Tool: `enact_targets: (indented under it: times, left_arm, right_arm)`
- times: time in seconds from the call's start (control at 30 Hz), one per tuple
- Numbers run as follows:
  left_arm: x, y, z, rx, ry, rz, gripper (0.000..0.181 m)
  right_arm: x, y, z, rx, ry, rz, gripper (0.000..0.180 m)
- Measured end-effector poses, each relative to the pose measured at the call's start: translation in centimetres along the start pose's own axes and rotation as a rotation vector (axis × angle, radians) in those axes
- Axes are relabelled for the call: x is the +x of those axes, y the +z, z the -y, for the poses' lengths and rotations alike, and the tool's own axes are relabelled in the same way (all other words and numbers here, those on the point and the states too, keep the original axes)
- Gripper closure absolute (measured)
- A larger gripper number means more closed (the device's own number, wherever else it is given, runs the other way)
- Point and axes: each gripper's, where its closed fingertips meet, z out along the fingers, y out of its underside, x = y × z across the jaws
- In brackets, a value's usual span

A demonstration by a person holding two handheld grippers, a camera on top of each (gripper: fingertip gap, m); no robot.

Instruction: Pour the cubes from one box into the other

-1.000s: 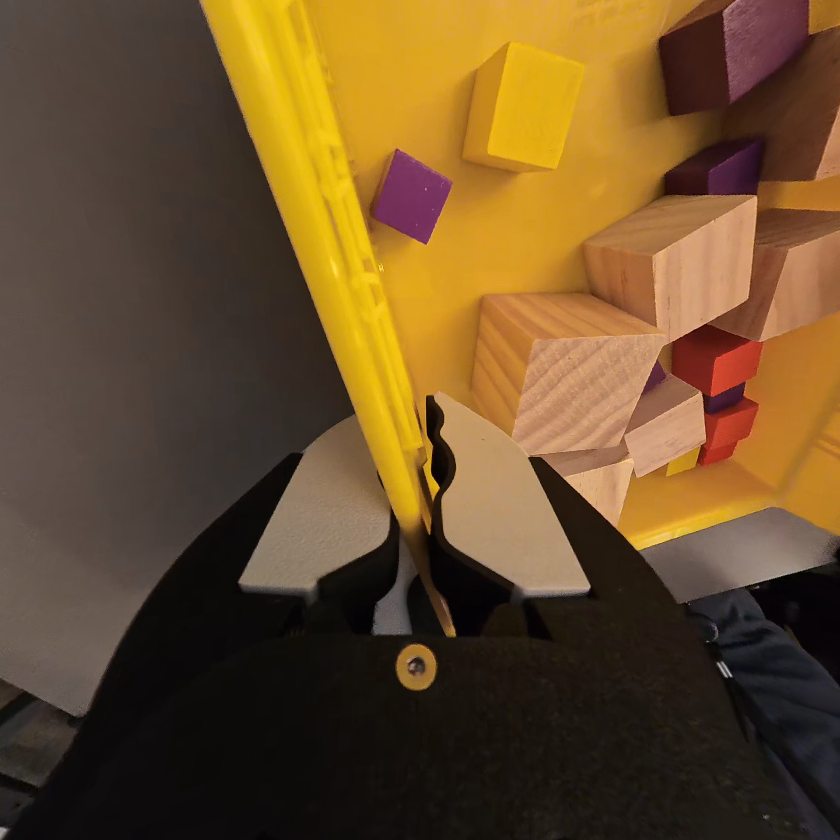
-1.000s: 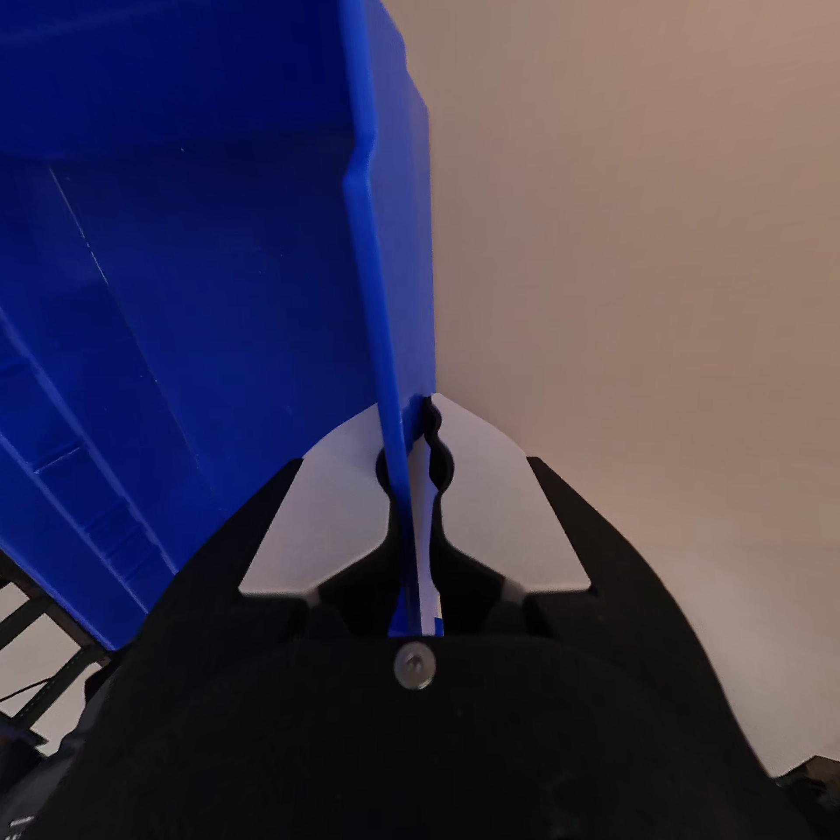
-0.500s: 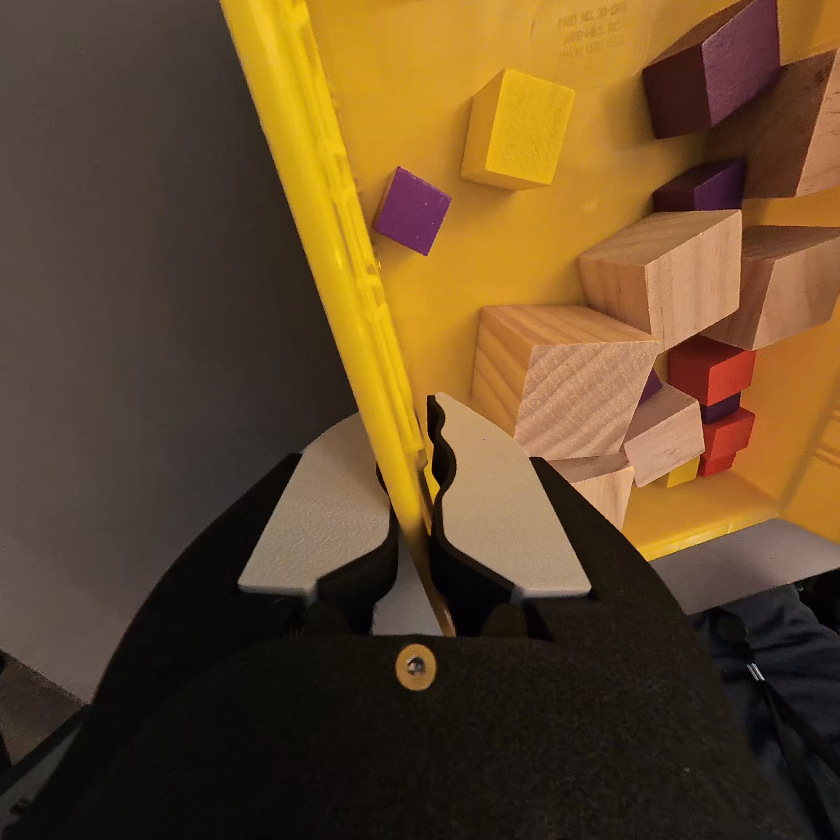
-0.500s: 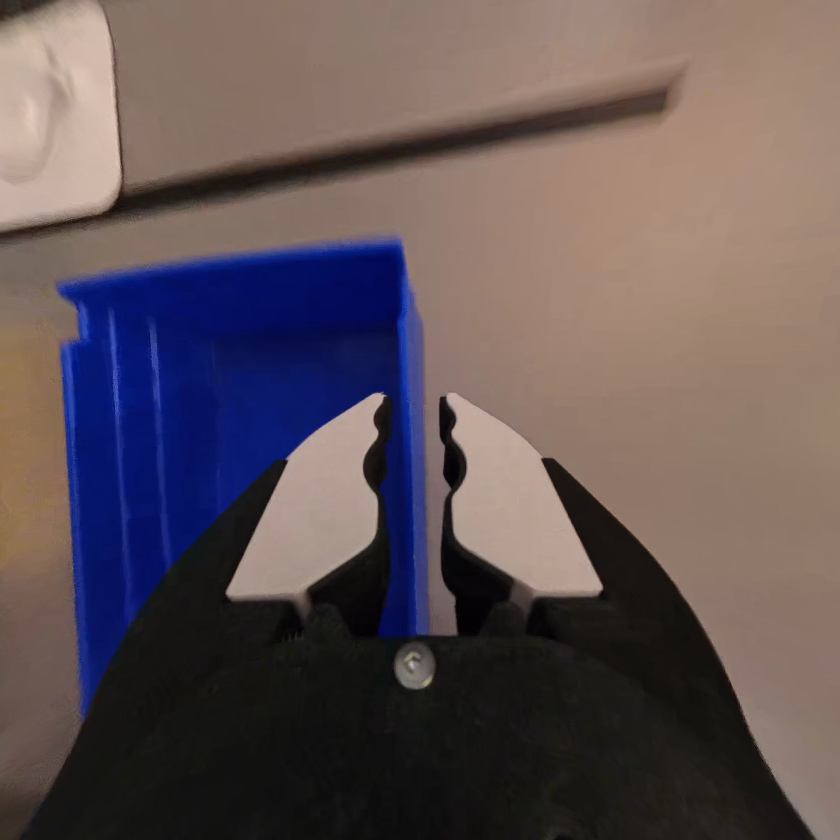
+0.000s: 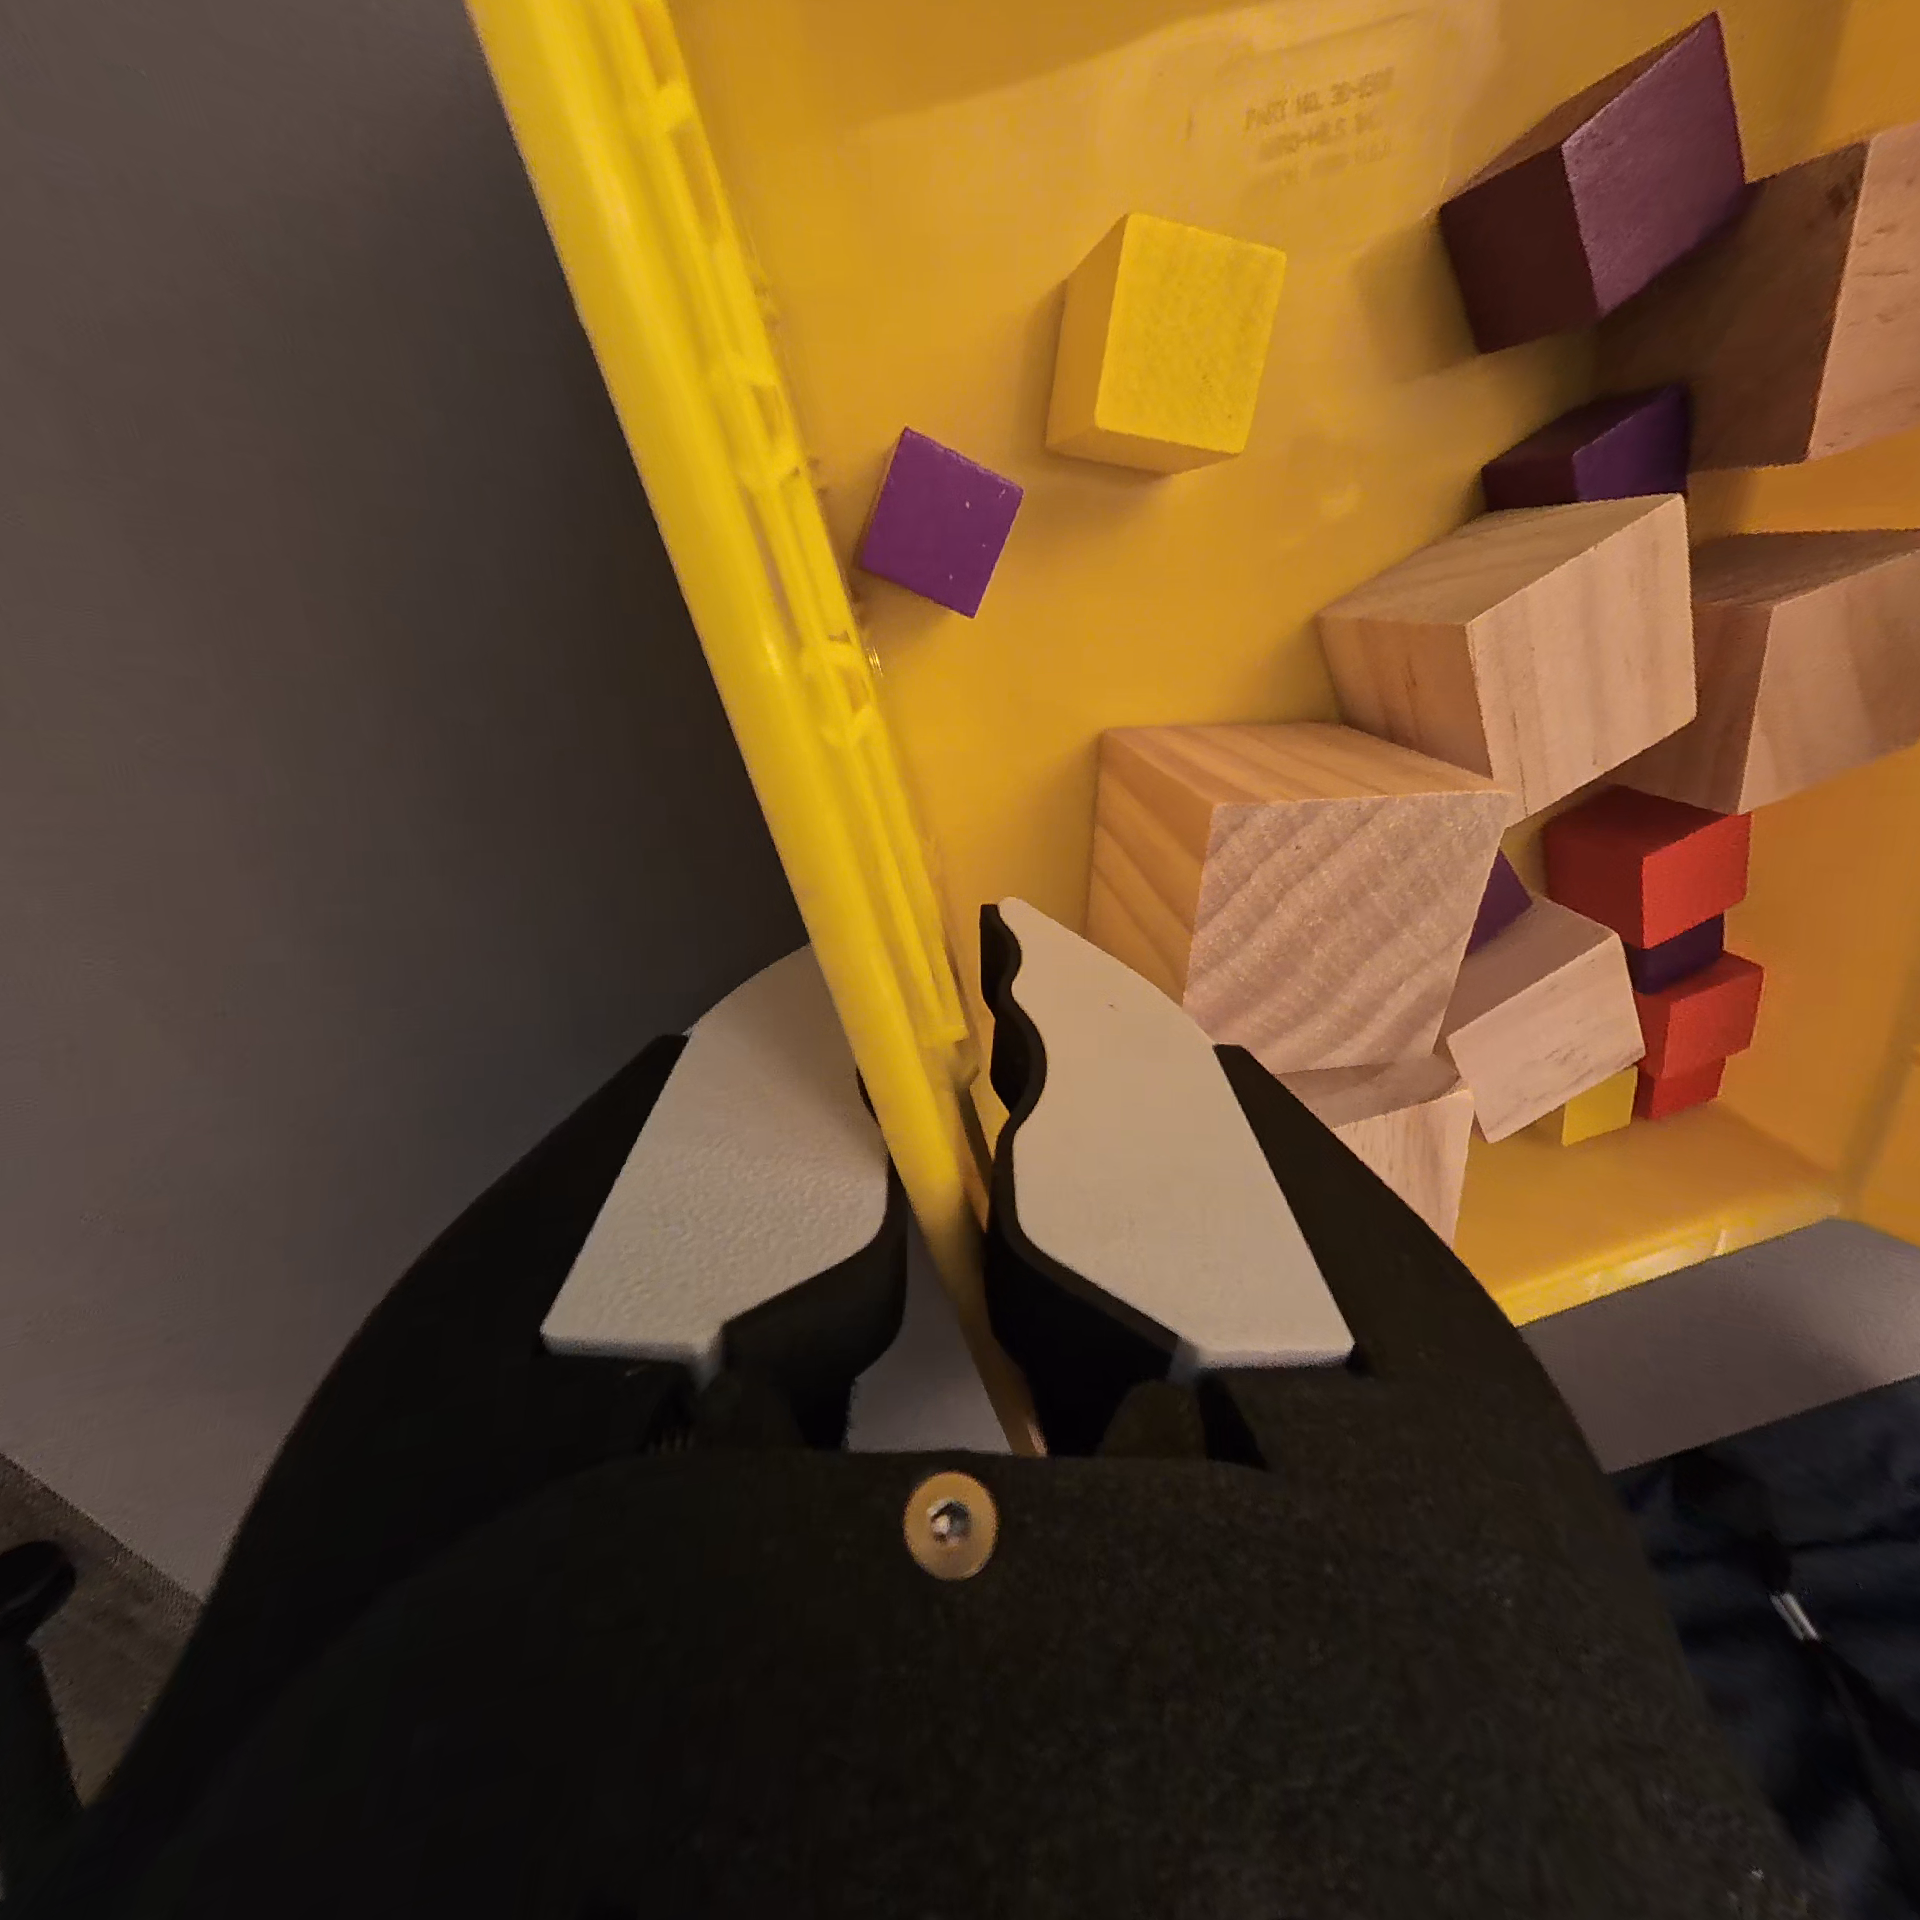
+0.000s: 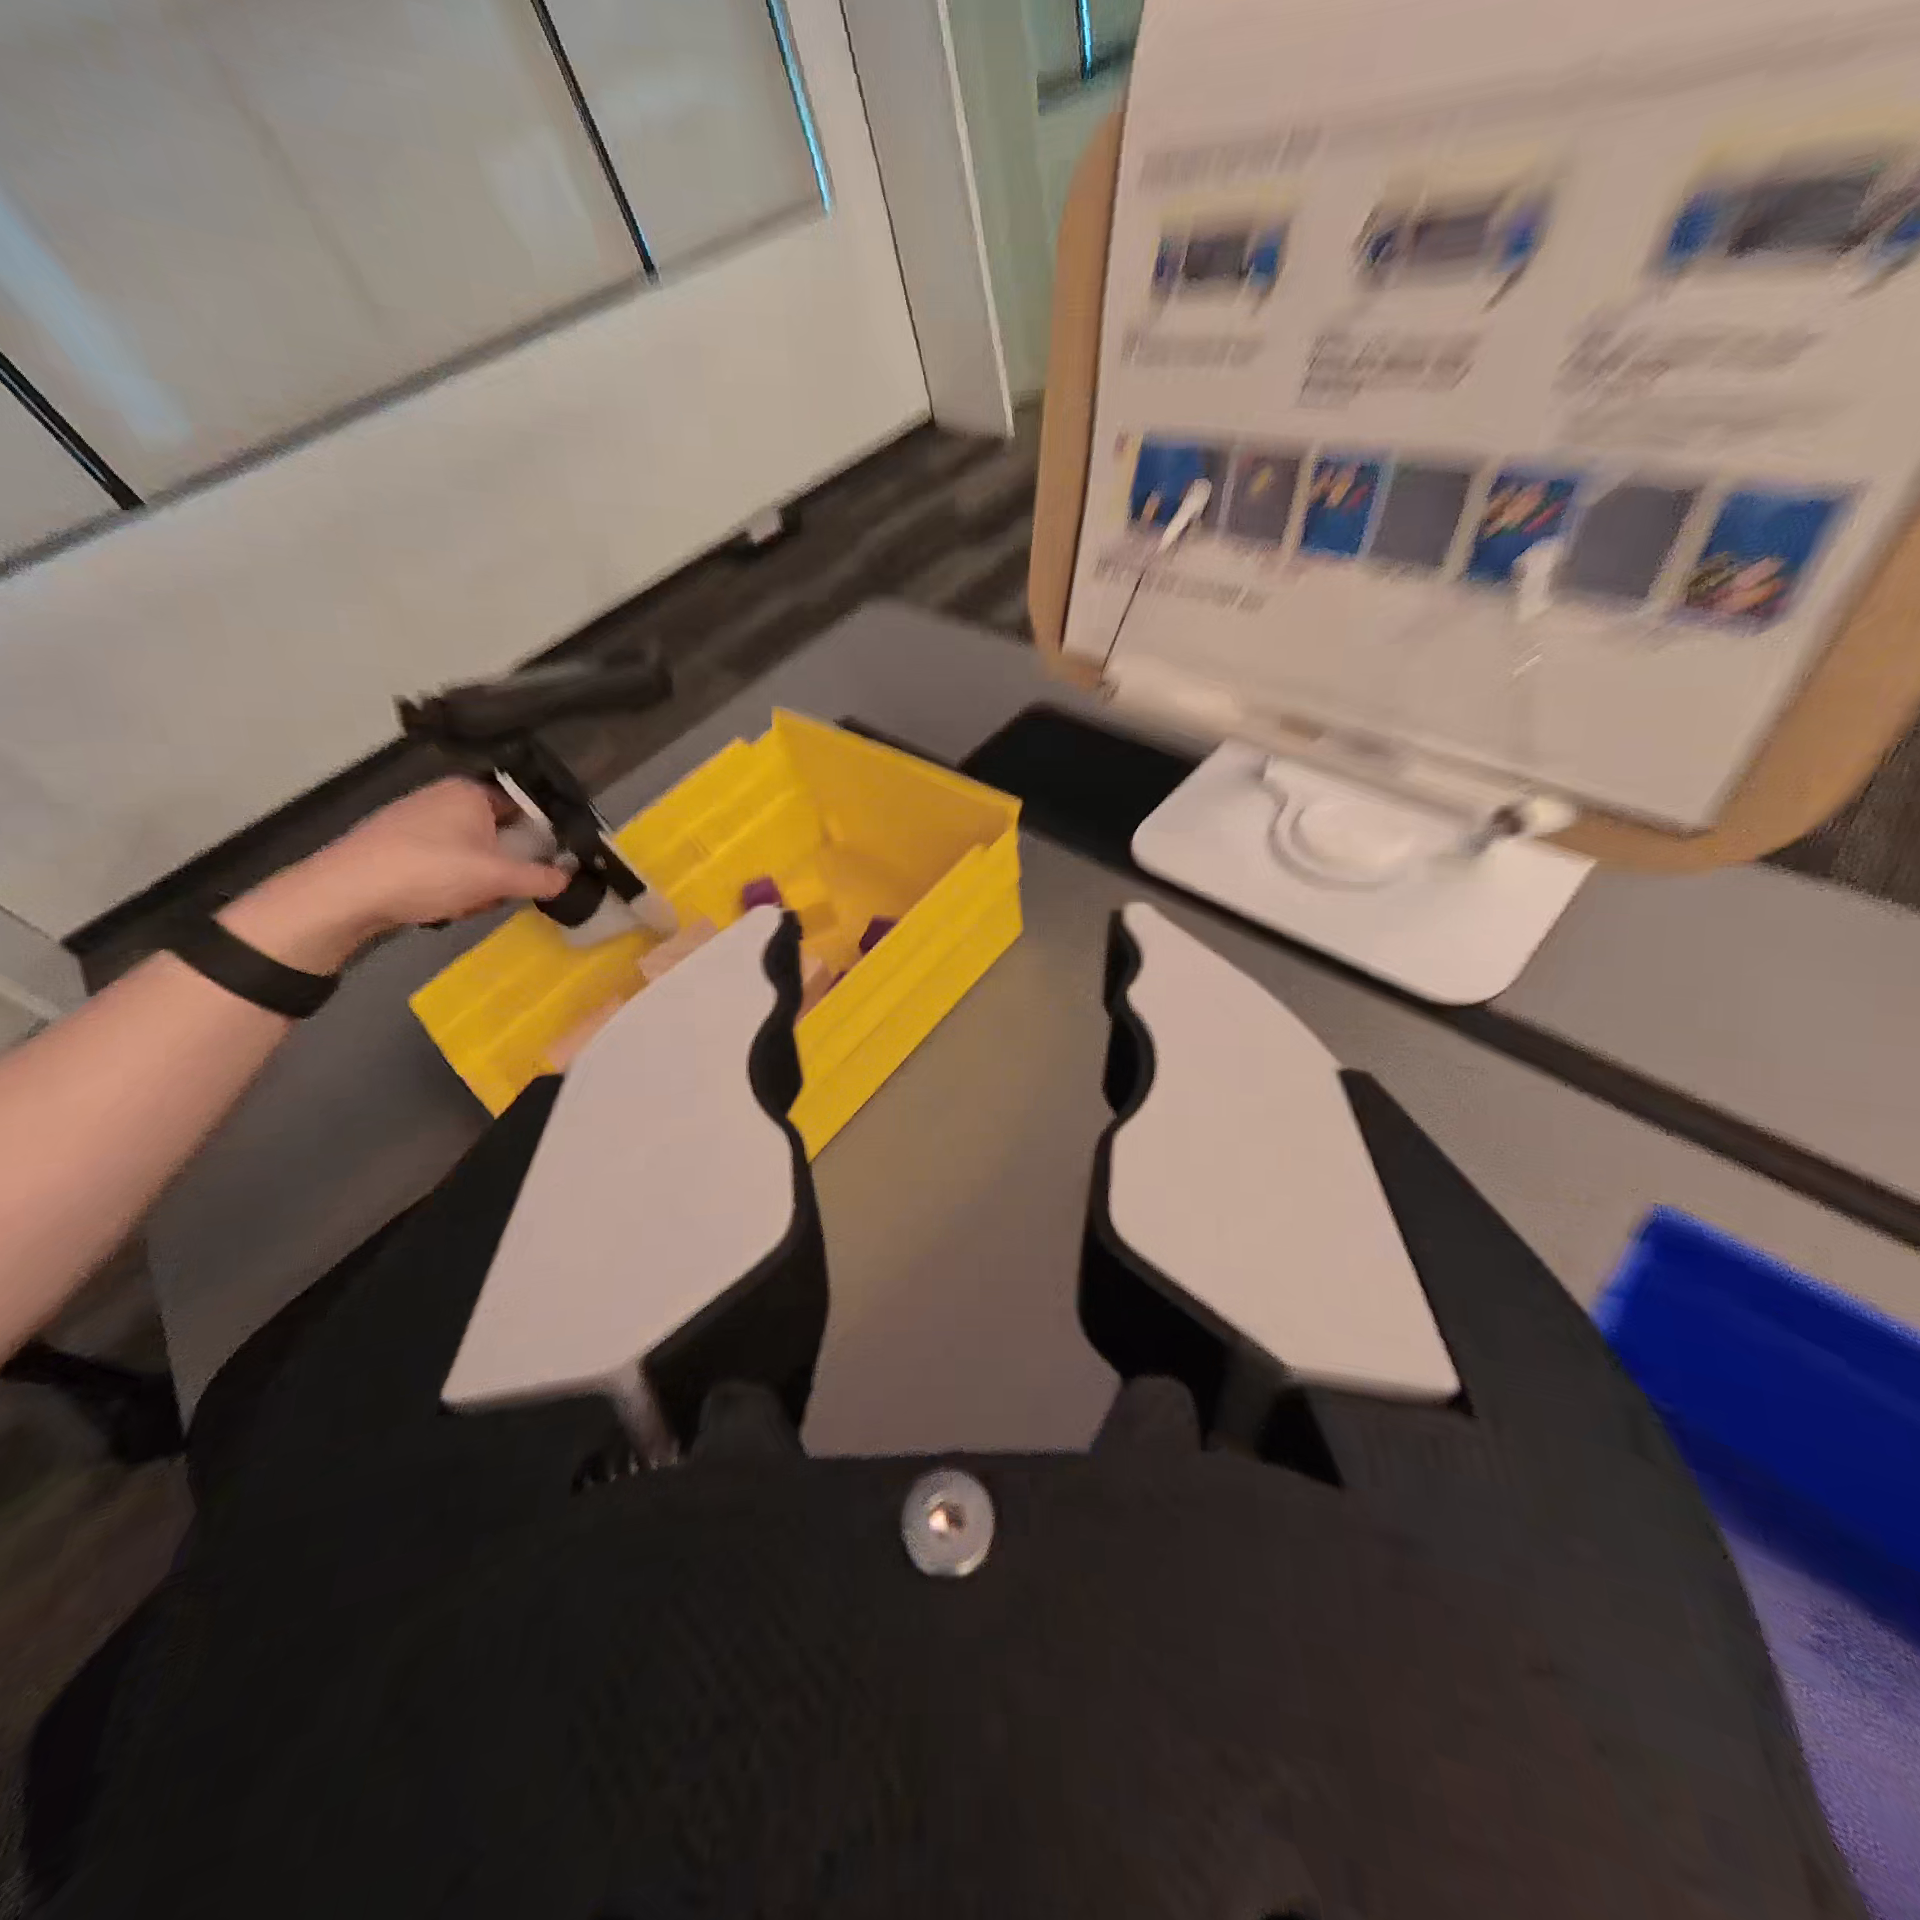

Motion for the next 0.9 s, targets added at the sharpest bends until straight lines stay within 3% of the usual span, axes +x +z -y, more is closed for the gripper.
enact_targets:
  times: [0.17, 0.3, 0.57, 0.73, 0.8, 0.9]
  left_arm:
    - [0.0, 0.0, 0.1, 0.017, -0.009, 0.009, 0.170]
    - [-0.1, 0.1, 0.1, 0.026, -0.013, 0.013, 0.170]
    - [-0.1, 0.2, 0.2, 0.031, -0.004, 0.011, 0.170]
    - [0.0, 0.2, 0.3, 0.042, -0.011, 0.014, 0.170]
    - [0.0, 0.3, 0.3, 0.040, -0.019, 0.006, 0.170]
    - [0.2, 0.7, 0.0, 0.018, -0.032, -0.010, 0.170]
  right_arm:
    - [-3.0, 12.2, -6.9, -0.307, 0.097, -0.030, 0.113]
    - [-4.0, 17.8, -11.2, -0.540, 0.180, -0.082, 0.111]
    - [-3.9, 19.9, -17.4, -0.943, 0.264, -0.334, 0.125]
    - [-3.0, 19.8, -19.8, -1.036, 0.246, -0.445, 0.147]
    - [-3.5, 20.5, -19.9, -1.004, 0.306, -0.402, 0.163]
    - [-4.0, 20.7, -19.9, -1.018, 0.308, -0.360, 0.172]
